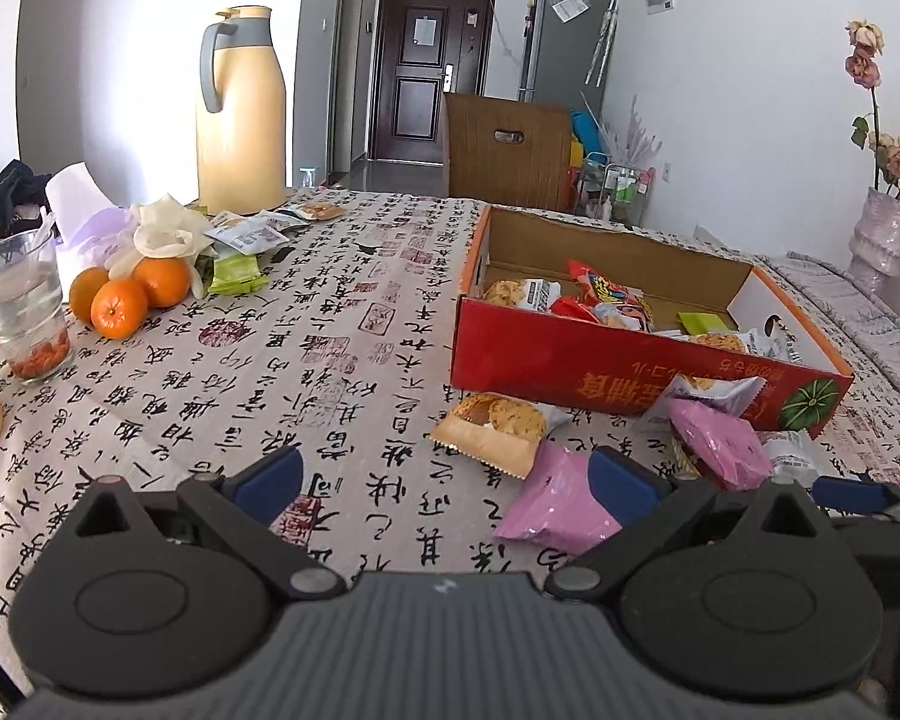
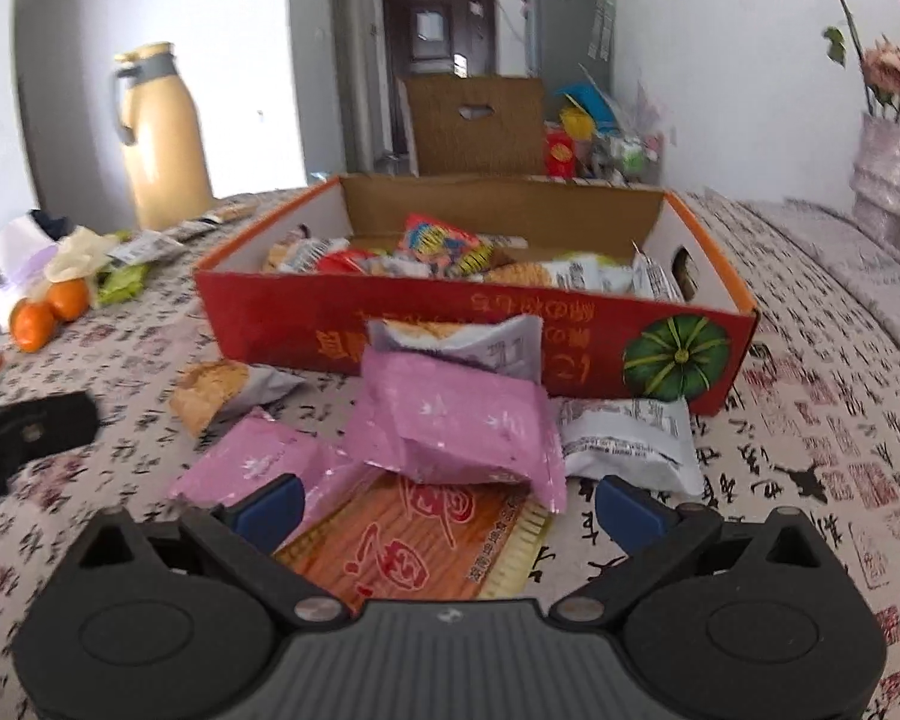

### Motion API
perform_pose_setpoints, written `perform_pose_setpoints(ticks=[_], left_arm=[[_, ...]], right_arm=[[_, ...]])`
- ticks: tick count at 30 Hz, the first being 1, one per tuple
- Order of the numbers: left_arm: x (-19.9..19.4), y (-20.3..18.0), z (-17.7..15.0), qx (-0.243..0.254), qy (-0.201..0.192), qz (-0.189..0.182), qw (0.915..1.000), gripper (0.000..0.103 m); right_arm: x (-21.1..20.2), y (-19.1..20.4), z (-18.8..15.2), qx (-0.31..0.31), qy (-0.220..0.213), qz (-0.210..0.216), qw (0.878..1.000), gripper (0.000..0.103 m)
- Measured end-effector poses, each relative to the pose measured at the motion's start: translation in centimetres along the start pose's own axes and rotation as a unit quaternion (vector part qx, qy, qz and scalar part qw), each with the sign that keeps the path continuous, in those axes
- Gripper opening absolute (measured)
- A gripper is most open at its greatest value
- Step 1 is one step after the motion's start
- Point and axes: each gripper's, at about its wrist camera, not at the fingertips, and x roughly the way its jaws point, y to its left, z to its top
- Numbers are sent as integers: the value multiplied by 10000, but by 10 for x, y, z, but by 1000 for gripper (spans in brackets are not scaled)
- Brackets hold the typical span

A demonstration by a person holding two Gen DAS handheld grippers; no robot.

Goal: Organize snacks
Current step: 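Withdraw both tools from the box toward the snack pile, then grasp the long orange wafer packet with the right gripper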

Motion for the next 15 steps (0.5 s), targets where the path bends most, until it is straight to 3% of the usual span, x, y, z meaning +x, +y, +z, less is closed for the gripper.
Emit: perform_pose_setpoints(ticks=[4,15], left_arm=[[0,1,-2,-26,37,-48,10000,103],[8,2,-8,-105,215,-72,9997,103]], right_arm=[[14,4,-2,52,165,-316,9994,103],[7,-21,-25,5,364,-301,9989,103]])
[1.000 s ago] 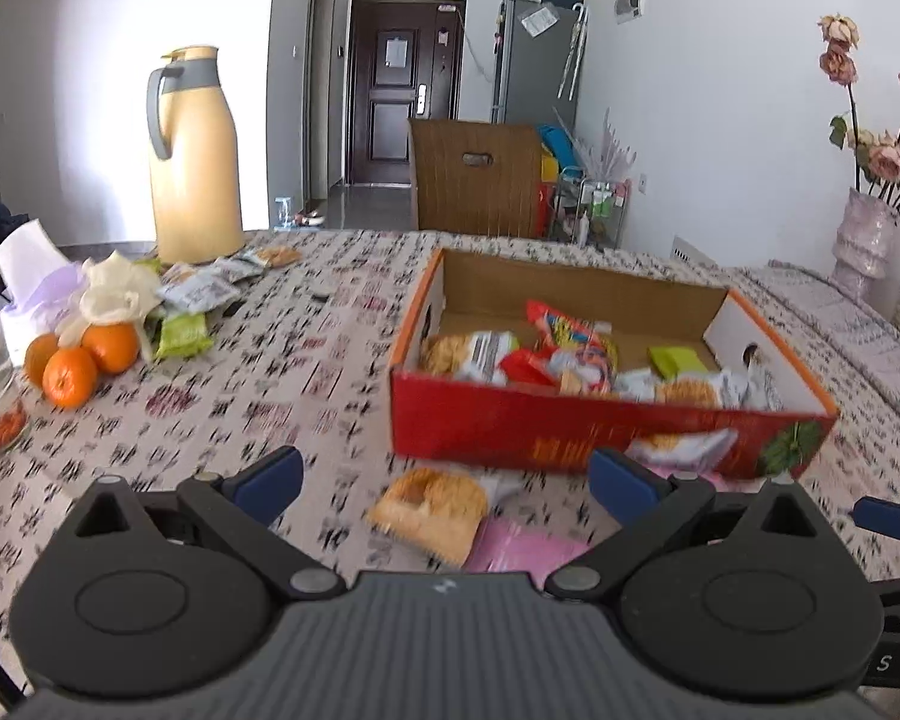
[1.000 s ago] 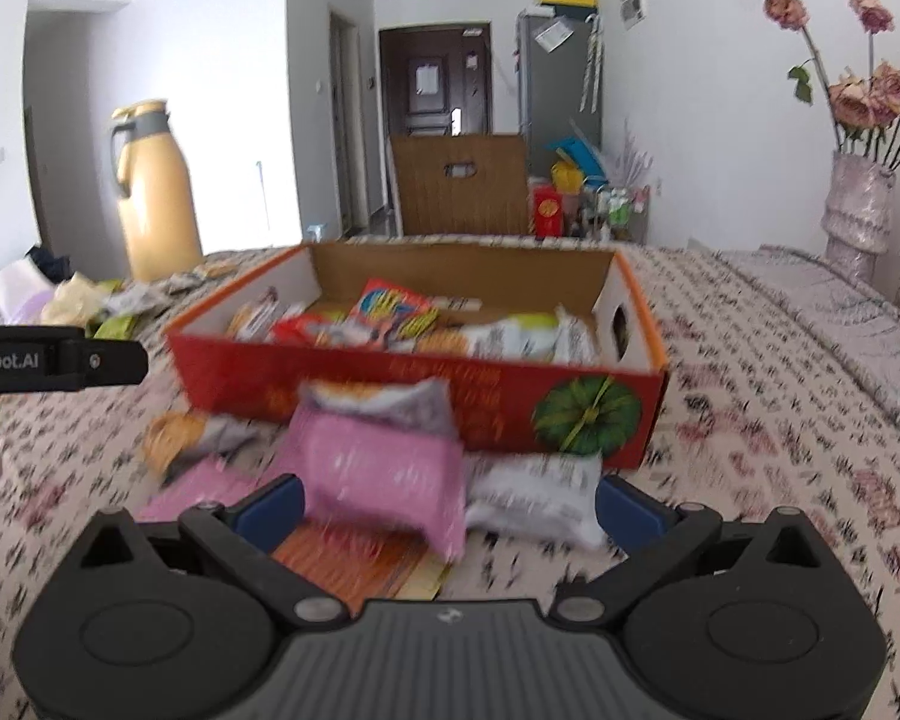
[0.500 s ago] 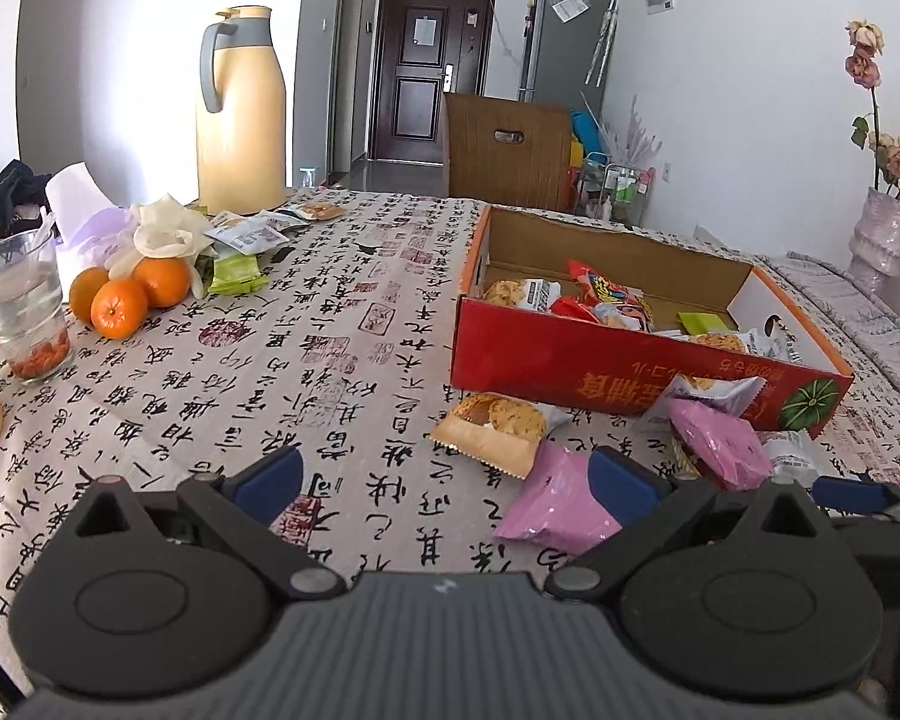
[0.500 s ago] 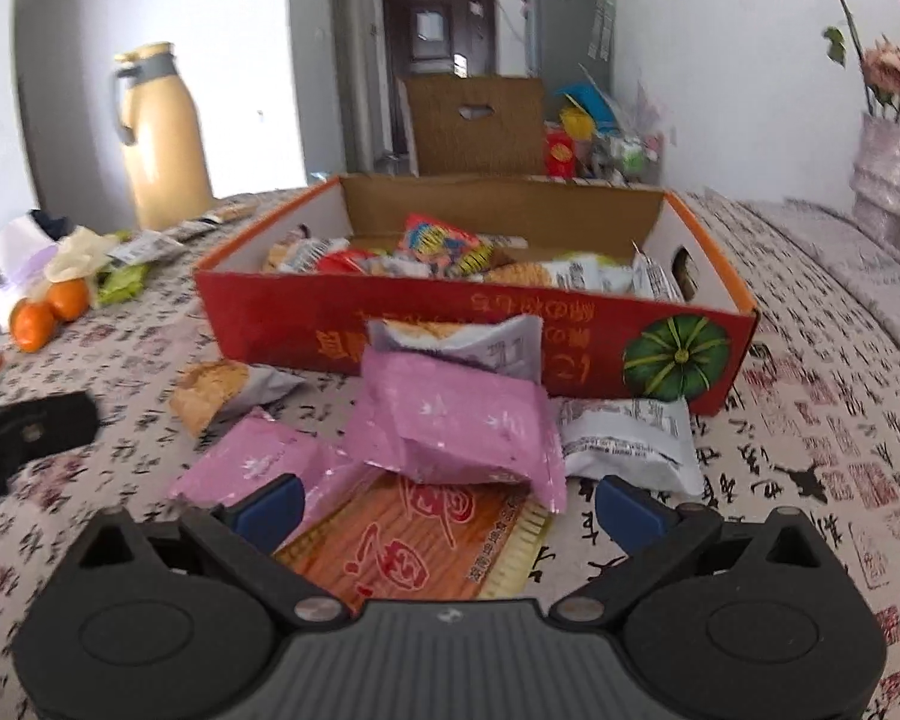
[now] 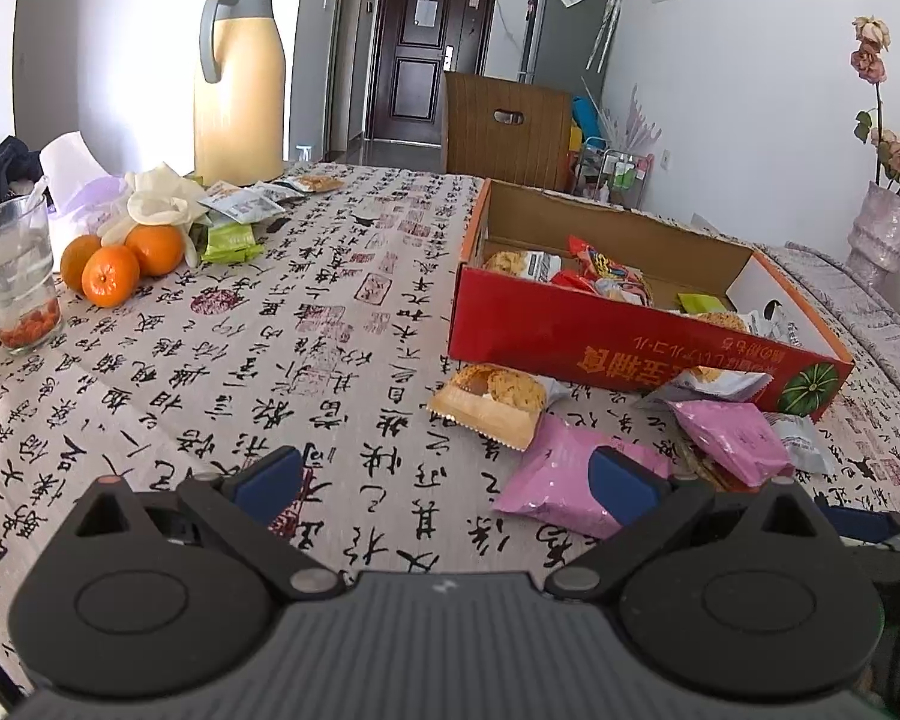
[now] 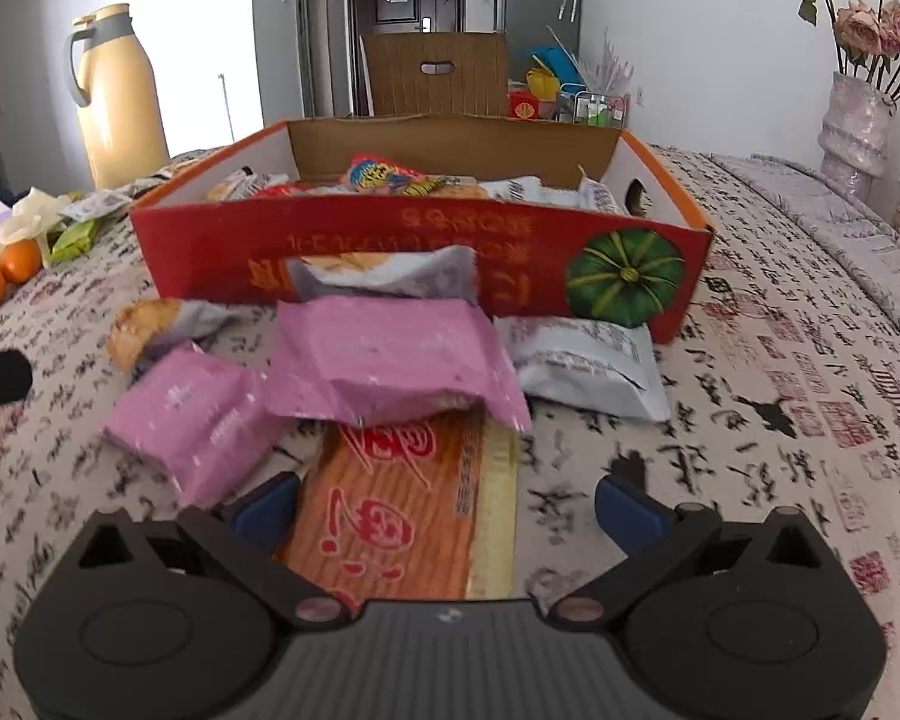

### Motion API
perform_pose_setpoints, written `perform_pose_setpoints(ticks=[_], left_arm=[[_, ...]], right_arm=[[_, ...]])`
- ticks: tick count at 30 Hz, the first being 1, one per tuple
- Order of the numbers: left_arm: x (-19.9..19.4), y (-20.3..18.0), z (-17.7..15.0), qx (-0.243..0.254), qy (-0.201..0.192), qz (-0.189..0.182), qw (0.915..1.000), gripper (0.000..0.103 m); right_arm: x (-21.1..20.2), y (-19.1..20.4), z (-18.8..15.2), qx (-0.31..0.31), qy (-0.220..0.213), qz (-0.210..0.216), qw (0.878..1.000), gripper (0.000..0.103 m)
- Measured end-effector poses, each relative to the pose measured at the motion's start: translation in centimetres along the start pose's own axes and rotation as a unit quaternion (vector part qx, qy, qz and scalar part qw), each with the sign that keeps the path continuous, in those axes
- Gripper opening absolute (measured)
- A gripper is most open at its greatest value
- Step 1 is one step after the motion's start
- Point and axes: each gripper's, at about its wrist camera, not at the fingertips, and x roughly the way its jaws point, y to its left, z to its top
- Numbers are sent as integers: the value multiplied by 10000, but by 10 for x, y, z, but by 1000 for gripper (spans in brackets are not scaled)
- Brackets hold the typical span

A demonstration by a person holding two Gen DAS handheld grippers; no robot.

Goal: Organize snacks
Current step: 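Grasp the long orange wafer packet with the right gripper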

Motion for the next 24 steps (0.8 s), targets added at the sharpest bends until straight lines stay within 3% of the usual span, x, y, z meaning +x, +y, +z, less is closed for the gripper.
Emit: perform_pose_setpoints(ticks=[4,10,12,19,24], left_arm=[[0,-2,-1,20,10,-3,10000,103],[3,-5,-3,9,104,17,9999,103],[3,-7,-4,27,124,3,9999,103],[2,-9,-6,57,136,5,9999,103],[1,-7,-5,32,134,56,9999,103]], right_arm=[[-7,-13,-7,-135,30,131,9998,97],[-19,-28,-13,-258,-59,349,9990,77],[-22,-28,-15,-333,-106,444,9984,61],[-29,-30,-16,-347,-167,574,9976,47],[-38,-31,-12,-201,-297,787,9963,22]])
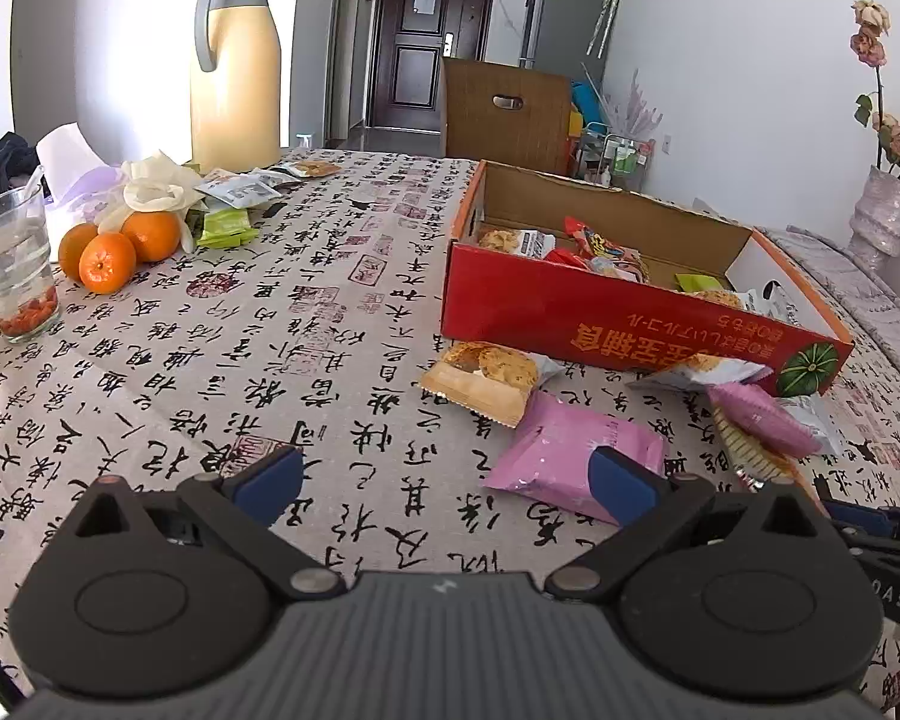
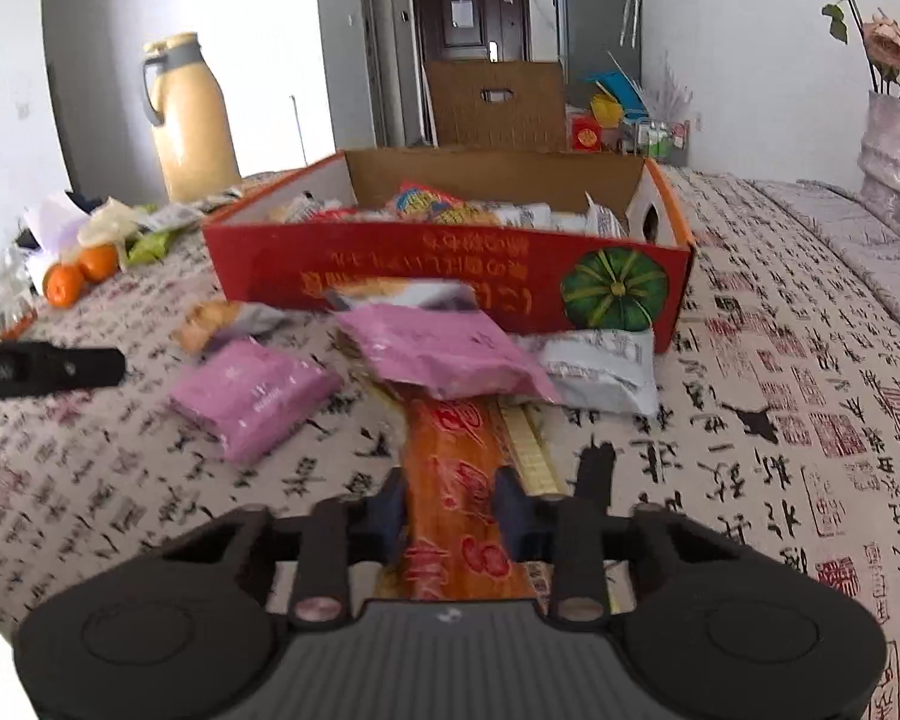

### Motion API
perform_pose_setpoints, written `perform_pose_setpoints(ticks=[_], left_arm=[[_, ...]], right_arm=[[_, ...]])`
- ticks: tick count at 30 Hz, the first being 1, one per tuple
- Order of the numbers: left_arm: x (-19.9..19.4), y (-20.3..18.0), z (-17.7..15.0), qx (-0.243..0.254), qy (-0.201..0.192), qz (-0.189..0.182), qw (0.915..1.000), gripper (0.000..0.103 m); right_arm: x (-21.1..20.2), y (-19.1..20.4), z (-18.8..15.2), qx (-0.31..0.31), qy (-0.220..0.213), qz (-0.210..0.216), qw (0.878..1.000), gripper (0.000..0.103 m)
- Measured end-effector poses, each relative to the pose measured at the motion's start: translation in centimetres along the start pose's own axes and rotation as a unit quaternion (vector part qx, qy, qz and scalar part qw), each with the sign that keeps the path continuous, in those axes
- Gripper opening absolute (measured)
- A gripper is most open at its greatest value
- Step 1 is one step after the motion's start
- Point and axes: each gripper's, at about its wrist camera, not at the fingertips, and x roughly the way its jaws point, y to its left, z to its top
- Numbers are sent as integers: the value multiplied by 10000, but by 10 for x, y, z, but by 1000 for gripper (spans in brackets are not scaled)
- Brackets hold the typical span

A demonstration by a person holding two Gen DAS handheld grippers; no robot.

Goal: Organize snacks
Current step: 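Grasp the long orange wafer packet with the right gripper, then lift the orange wafer packet off the pile with the right gripper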

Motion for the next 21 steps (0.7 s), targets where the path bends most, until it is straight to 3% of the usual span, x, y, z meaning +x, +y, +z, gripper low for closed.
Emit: perform_pose_setpoints(ticks=[10,14,16,19,21], left_arm=[[-1,-4,-1,47,22,22,10000,103],[-1,-5,-1,70,37,24,10000,103],[-1,-6,-2,78,51,21,10000,103],[-1,-6,-3,86,63,17,9999,103],[-1,-6,-3,74,79,33,9999,103]], right_arm=[[-24,1,15,358,-419,419,9976,16],[-30,-4,22,720,-419,798,9933,8],[-29,-1,22,611,-414,742,9945,7],[-20,4,16,396,-197,710,9965,7],[-14,7,11,292,-70,745,9968,13]])
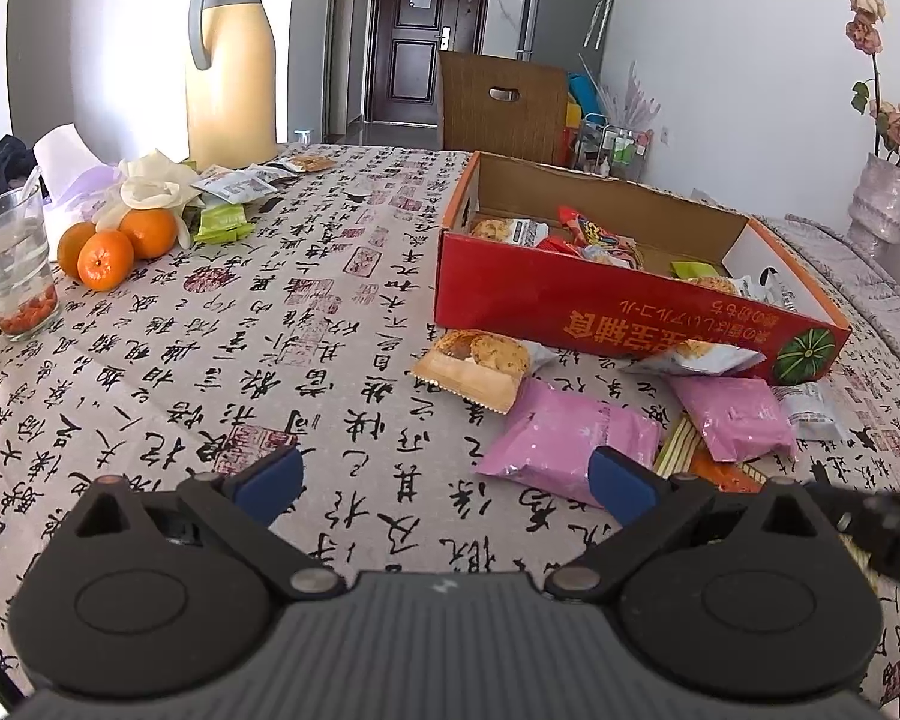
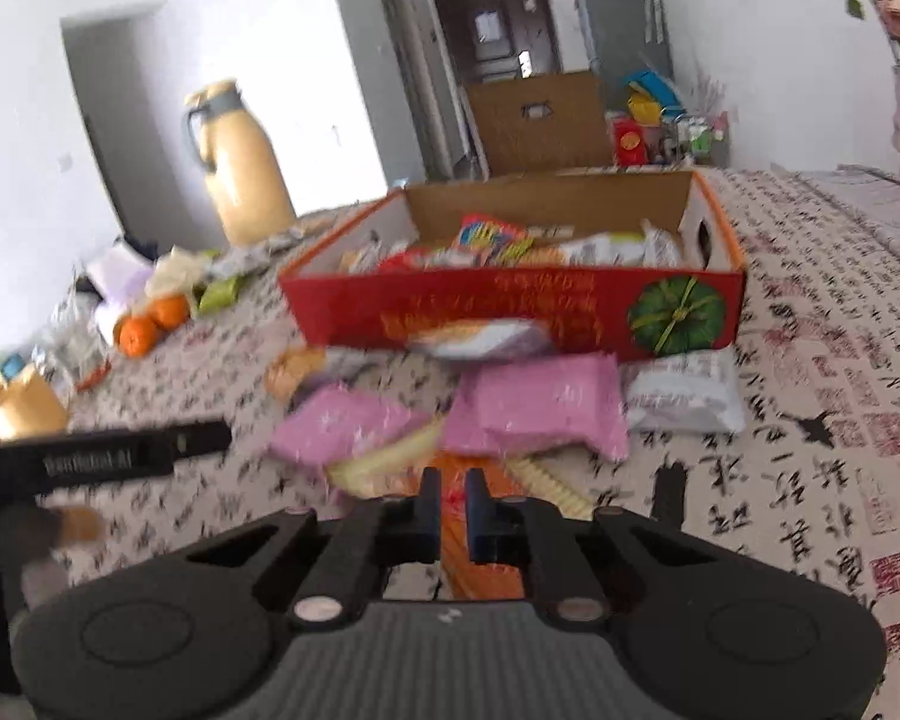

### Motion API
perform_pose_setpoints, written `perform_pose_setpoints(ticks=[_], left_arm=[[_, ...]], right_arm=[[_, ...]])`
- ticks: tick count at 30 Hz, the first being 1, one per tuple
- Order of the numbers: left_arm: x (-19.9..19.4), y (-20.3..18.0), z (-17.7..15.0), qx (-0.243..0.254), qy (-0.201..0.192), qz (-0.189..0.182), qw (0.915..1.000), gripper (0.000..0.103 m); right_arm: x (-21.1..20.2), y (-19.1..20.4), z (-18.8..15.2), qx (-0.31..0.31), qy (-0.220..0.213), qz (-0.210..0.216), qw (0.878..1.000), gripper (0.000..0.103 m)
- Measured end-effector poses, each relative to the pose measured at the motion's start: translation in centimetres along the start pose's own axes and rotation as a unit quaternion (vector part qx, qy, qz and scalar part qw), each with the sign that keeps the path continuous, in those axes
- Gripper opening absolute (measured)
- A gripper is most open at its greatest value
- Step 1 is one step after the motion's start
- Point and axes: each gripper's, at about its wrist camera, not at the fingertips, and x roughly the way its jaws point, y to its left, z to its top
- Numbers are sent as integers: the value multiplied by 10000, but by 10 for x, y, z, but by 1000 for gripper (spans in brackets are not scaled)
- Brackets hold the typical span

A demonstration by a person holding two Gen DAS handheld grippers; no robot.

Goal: Organize snacks
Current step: 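Lift the orange wafer packet off the pile with the right gripper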

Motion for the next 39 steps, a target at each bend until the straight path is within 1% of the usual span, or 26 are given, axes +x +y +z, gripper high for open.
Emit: perform_pose_setpoints(ticks=[1,2,3,4,5,6,8,11,12,13,15,17,19,20,21,22,23,24,30,34,36,38,39], left_arm=[[0,0,0,-8,5,6,10000,103],[0,1,0,-14,5,7,10000,103],[-1,1,0,-14,3,6,10000,103],[-1,1,-1,-12,1,5,10000,103],[-2,1,-1,-5,2,3,10000,103],[-2,2,-1,-1,6,3,10000,103],[-2,2,-2,12,17,-1,10000,103],[-2,3,-3,16,41,-5,10000,103],[-2,3,-4,9,48,-6,10000,103],[-2,3,-5,2,55,-6,10000,103],[-2,2,-5,-2,68,3,10000,103],[-1,2,-5,-5,85,7,10000,103],[0,2,-6,4,99,5,10000,103],[1,1,-6,7,107,3,9999,103],[1,1,-6,9,115,0,9999,103],[1,1,-6,12,119,-1,9999,103],[2,1,-7,12,125,-3,9999,103],[2,1,-7,9,128,-9,9999,103],[0,1,-8,1,120,-22,9999,103],[-3,3,-10,-20,107,-27,9999,103],[-4,4,-11,-28,105,-24,9999,103],[-5,5,-12,-39,106,-11,9999,103],[-6,6,-12,-48,108,-4,9999,103]], right_arm=[[2,1,-3,-56,52,8,10000,14],[3,3,-5,-137,83,-21,9999,22],[3,6,-7,-238,110,-19,9997,44],[4,9,-8,-398,132,-55,9991,57],[4,11,-10,-542,102,-144,9984,77],[4,13,-12,-745,43,-255,9969,82],[9,13,-13,-1059,119,-371,9936,82],[20,1,-13,-1303,341,-463,9898,82],[24,-4,-13,-1338,424,-496,9889,85],[28,-9,-13,-1300,470,-436,9894,87],[32,-19,-11,-1152,501,-286,9917,96],[34,-23,-12,-1155,467,-229,9919,99],[33,-22,-14,-1149,407,-243,9922,99],[31,-20,-15,-1185,385,-205,9920,93],[30,-17,-16,-1232,364,-142,9916,83],[29,-16,-16,-1275,355,-95,9912,78],[26,-12,-17,-1332,344,-48,9905,69],[24,-10,-19,-1374,328,-26,9900,63],[16,-1,-24,-1418,325,-3,9894,50],[12,2,-26,-1298,331,-55,9910,45],[9,1,-26,-1096,310,-35,9935,42],[5,-2,-23,-824,268,118,9962,32],[3,-4,-21,-663,292,160,9972,31]])
